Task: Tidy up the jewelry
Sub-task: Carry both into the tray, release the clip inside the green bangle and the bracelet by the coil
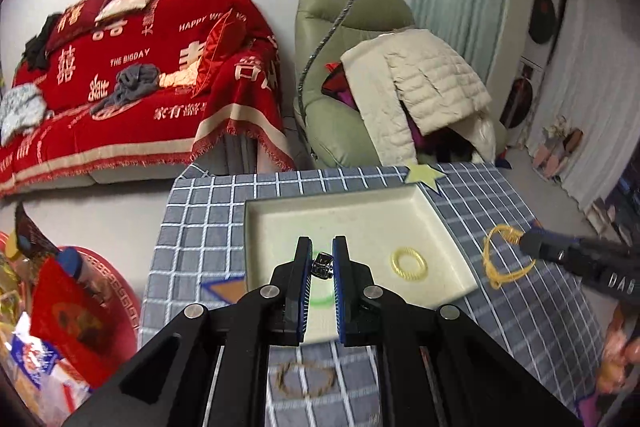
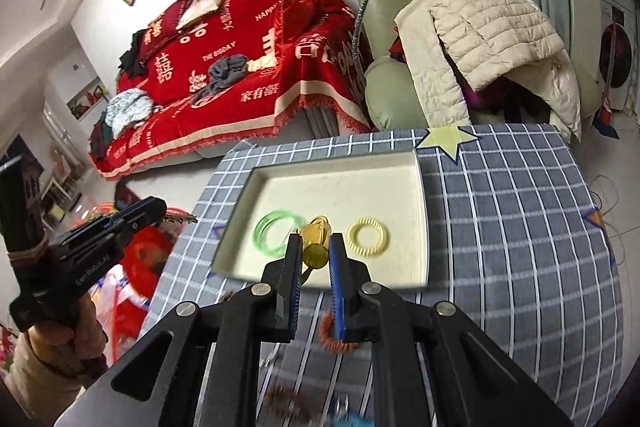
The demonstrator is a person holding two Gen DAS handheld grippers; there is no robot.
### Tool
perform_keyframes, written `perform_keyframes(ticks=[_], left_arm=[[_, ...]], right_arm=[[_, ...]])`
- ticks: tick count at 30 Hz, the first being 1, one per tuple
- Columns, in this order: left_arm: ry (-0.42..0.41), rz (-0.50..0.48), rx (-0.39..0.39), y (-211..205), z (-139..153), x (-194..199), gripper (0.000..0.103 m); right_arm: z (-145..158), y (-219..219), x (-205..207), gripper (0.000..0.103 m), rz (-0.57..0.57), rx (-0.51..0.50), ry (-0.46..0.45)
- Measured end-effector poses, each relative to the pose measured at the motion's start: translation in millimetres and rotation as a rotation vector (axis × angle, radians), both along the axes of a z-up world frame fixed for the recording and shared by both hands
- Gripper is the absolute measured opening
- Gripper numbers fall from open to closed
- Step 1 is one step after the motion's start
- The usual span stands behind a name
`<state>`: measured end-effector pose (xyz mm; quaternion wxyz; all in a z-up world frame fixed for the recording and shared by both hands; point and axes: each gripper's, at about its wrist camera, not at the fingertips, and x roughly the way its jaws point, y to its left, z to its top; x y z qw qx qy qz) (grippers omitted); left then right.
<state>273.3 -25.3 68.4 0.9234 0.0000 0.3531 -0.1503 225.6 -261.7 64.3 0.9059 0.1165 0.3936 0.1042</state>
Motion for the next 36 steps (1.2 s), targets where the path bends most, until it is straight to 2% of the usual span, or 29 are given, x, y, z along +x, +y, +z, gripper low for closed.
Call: perform_keyframes(ticks=[6,11,15,22,28,29,30,31,33,36], left_arm=[[0.081,0.008,0.008,-16,-49,47,0.032],[0.130,0.003,0.032,-27,-90,69,0.032],[0.163,0.004,0.034,-30,-112,76,0.032],[0.150,0.021,0.187,-45,-132,73,0.032],[0.158,0.024,0.257,-53,-140,72,0.032],[0.155,0.025,0.264,-53,-140,72,0.032],[0.152,0.026,0.271,-53,-140,71,0.032],[0.151,0.026,0.272,-54,-139,69,0.032],[0.147,0.024,0.256,-53,-136,65,0.032],[0.131,0.019,0.219,-48,-128,62,0.032]], right_arm=[[-40,-3,48,0.014,-0.022,0.000,0.042],[-77,-3,75,0.014,-0.025,-0.006,0.080],[-101,-7,87,0.014,-0.055,-0.009,0.101],[-133,-10,94,0.014,-0.090,-0.067,0.151],[-140,-12,92,0.016,-0.098,-0.110,0.171],[-140,-12,92,0.017,-0.096,-0.113,0.175],[-140,-12,93,0.026,-0.097,-0.113,0.180],[-140,-14,92,0.043,-0.098,-0.107,0.184],[-135,-14,89,0.055,-0.099,-0.093,0.162],[-125,-15,83,0.056,-0.096,-0.065,0.134]])
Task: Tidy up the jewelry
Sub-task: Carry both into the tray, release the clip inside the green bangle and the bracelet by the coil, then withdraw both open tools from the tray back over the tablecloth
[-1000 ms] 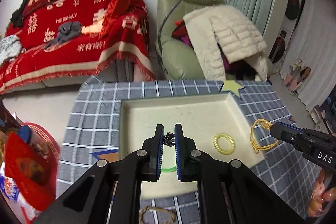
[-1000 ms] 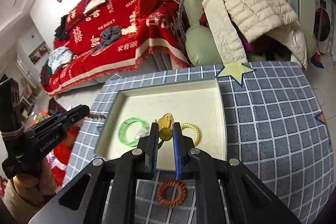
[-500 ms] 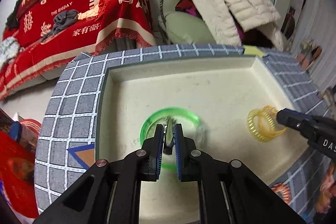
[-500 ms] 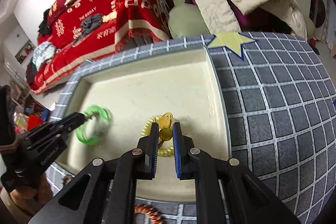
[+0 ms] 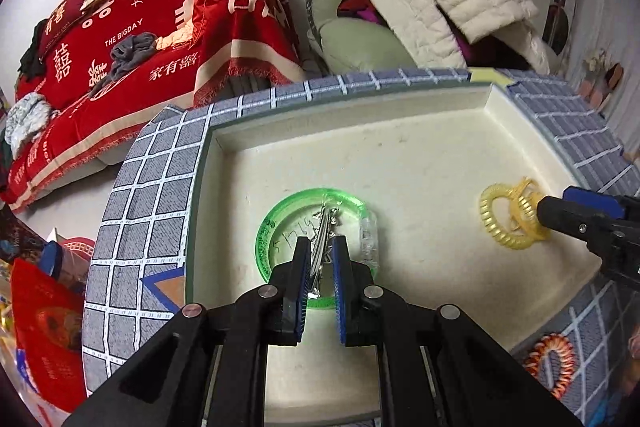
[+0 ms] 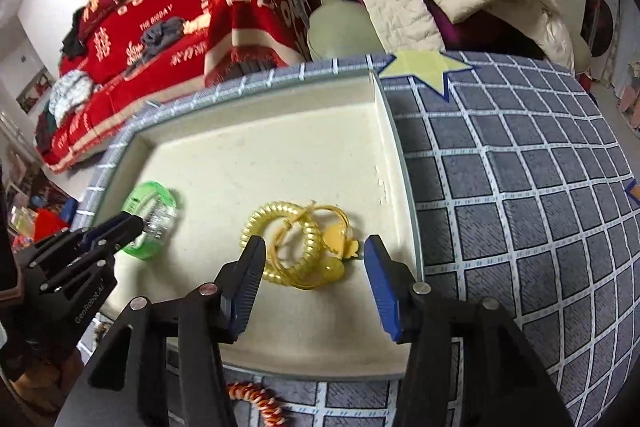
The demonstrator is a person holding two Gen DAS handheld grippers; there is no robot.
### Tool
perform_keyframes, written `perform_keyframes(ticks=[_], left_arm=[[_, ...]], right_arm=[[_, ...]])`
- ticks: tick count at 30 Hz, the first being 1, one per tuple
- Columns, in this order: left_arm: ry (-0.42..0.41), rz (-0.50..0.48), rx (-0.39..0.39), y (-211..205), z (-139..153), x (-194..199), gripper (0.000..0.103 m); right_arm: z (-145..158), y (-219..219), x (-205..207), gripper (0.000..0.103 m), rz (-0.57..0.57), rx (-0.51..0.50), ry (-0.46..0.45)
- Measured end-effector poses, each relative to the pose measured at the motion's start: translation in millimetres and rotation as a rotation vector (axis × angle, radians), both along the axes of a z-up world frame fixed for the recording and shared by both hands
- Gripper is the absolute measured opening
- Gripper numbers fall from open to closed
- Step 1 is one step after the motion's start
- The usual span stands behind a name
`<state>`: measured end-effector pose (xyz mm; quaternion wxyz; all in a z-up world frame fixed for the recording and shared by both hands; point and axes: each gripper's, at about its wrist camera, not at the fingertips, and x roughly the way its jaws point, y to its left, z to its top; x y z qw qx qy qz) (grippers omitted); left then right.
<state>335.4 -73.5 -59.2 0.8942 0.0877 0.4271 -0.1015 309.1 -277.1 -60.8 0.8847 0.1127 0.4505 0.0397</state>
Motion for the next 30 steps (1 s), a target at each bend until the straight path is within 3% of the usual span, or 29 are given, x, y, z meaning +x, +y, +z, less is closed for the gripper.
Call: perform_keyframes(ticks=[3,8,10,11,13,18,21,23,24,30], left_arm=[[-0.002,0.009,-0.017,4,6,-1,0.032],[-0.004,0.011,-0.041,11,14,-5,0.033],[0.001,0.011,-0.053,15,18,-9,0.093],[-0.020,0.026,-0.062,18,23,-13,0.103],[-0.073,0.027,-0.057,19,35,-21,0.103],[-0.111,0.025,-0.041,25,57,-39,0.103],[-0.133,0.025,-0.043,33,67,-57,0.103],[-0.133,0.025,-0.054,40,69,-71,0.103],[-0.132,0.024,-0.061,43,71,-77,0.103],[-0.131,0.009,-0.061,58,69,-122,0.103]], right_arm=[[10,-1,-5,0.063,-0.005,0.018,-0.021],[24,1,-16,0.063,-0.001,0.030,-0.043],[29,3,-21,0.065,0.002,0.032,-0.045],[31,4,-23,0.066,0.004,0.036,-0.046],[35,4,-30,0.067,0.003,0.043,-0.052],[50,6,-50,0.081,0.000,0.064,-0.077],[59,7,-68,0.082,-0.001,0.079,-0.106],[65,8,-82,0.092,-0.009,0.077,-0.124],[68,8,-87,0.103,-0.010,0.073,-0.131],[84,8,-127,0.103,-0.021,0.089,-0.194]])
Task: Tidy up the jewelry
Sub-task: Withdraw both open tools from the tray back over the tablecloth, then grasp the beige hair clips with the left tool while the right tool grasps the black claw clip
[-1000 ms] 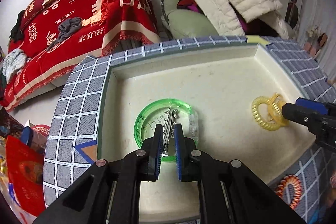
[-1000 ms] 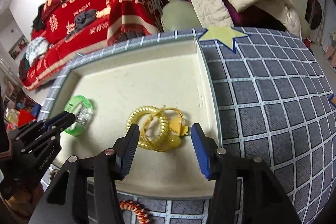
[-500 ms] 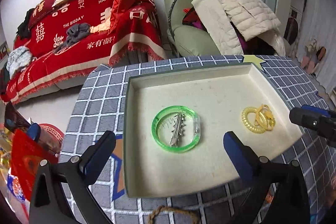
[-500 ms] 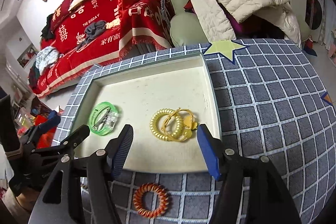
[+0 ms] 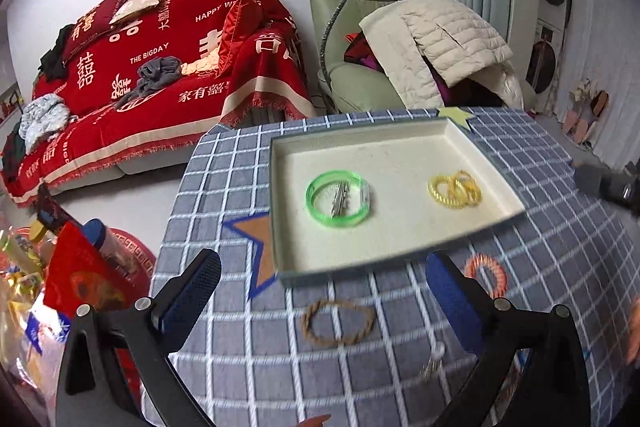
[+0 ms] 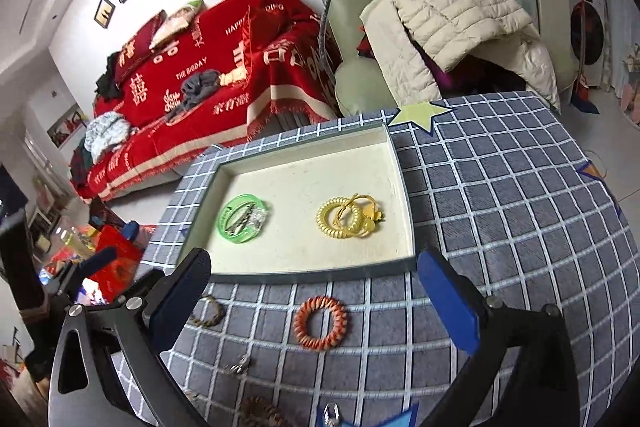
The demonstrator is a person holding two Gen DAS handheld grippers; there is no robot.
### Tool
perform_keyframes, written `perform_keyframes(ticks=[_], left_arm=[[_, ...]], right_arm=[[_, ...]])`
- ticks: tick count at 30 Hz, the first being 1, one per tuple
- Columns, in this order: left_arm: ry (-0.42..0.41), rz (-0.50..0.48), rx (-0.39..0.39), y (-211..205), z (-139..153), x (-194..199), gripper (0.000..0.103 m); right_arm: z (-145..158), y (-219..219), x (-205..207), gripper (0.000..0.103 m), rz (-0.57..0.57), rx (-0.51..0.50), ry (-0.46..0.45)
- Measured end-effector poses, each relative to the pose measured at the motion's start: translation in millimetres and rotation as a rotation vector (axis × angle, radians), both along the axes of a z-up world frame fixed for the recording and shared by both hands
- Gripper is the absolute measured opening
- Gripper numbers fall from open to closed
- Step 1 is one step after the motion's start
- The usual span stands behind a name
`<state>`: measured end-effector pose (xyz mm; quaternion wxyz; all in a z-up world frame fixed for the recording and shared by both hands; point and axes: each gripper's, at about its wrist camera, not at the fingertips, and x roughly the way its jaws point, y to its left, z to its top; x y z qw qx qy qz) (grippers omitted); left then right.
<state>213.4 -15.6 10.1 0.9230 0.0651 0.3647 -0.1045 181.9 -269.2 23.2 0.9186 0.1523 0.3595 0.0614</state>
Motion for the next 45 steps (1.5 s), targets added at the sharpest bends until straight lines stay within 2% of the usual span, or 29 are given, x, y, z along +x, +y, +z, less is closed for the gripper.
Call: perform_keyframes(ticks=[5,10,18,26,38,42,44,45], left_arm=[[0.004,-0.016,-0.001,11,-5,-31,0.103],[0.039,-0.055,0.026,21,-24,-62,0.103],[0.086,-0.104,0.098,20,-61,-98,0.103],[0.102,-0.108,0.133,20,-77,-111,0.103],[0.074,-0.145,0.124,17,-78,-113,0.103],[0.071,-0.179,0.139,12,-80,-111,0.103],[0.080,-0.194,0.150,10,-81,-110,0.103],[0.085,-0.195,0.155,9,-82,-108,0.103]], right_arm=[[6,1,-26,0.103,0.002,-0.022,0.027],[3,-1,-54,0.103,0.019,-0.004,0.047],[-29,3,-95,0.103,0.026,-0.062,0.128],[-69,0,-120,0.103,0.018,-0.117,0.214],[-77,2,-127,0.102,0.046,-0.204,0.189],[-79,7,-121,0.093,0.065,-0.232,0.185],[-82,9,-118,0.085,0.074,-0.251,0.187],[-84,10,-116,0.075,0.077,-0.258,0.191]])
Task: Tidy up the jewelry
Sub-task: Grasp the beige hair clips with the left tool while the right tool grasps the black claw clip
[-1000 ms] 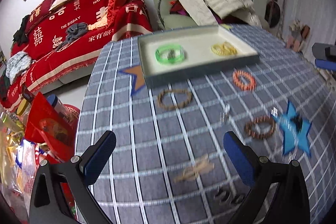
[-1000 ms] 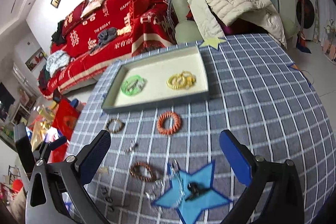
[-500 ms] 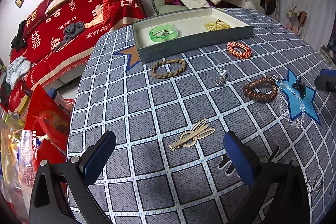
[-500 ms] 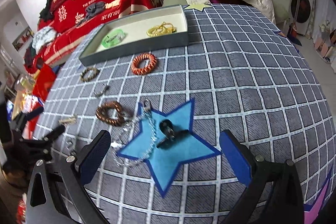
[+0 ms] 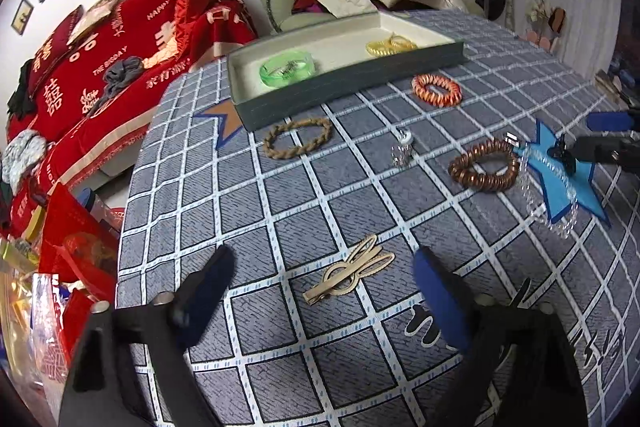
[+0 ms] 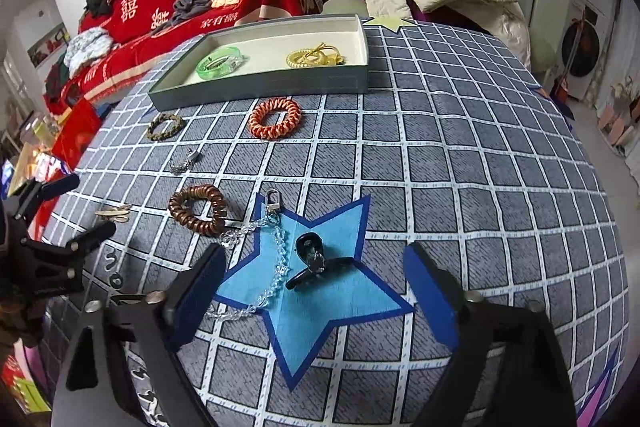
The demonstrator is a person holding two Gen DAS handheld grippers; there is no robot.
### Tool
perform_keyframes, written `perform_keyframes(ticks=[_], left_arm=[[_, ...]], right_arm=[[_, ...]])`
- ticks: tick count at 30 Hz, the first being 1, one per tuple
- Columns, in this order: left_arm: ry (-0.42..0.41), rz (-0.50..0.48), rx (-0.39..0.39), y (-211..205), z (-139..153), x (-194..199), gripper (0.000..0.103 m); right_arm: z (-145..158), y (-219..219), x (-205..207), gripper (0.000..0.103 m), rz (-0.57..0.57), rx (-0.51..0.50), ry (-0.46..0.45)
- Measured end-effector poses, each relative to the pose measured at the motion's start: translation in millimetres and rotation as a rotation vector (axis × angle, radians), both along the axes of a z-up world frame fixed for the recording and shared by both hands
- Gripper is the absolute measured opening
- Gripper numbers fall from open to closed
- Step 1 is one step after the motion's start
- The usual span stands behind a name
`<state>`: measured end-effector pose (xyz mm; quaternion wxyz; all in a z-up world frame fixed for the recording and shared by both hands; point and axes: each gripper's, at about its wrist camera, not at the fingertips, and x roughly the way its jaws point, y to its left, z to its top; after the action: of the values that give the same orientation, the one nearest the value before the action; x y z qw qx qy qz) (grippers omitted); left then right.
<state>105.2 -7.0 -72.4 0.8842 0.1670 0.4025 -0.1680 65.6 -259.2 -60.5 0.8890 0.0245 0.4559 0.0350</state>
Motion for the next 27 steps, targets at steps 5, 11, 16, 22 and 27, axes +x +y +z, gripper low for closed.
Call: perform_keyframes(ticks=[5,11,16,22,27], left_arm=[[0.022,-0.023,0.006,-2,-5,4,0.103],[0.053,-0.060,-0.005,-5,-8,3,0.096],[0.104,-0.088,-0.061,-3,-8,4,0.082],[0.146,-0.120,-0.103,-5,-8,1,0.056],[0.146,-0.128,-0.096,-8,-7,-5,0.040]], right_arm=[[-11,-1,9,0.057,0.008,-0.005,0.029],[-22,-6,10,0.046,0.005,0.010,0.058],[-22,-3,9,0.040,0.018,-0.010,0.058],[-22,-3,7,0.040,0.017,-0.015,0.059],[-21,-5,5,0.039,0.000,0.001,0.060]])
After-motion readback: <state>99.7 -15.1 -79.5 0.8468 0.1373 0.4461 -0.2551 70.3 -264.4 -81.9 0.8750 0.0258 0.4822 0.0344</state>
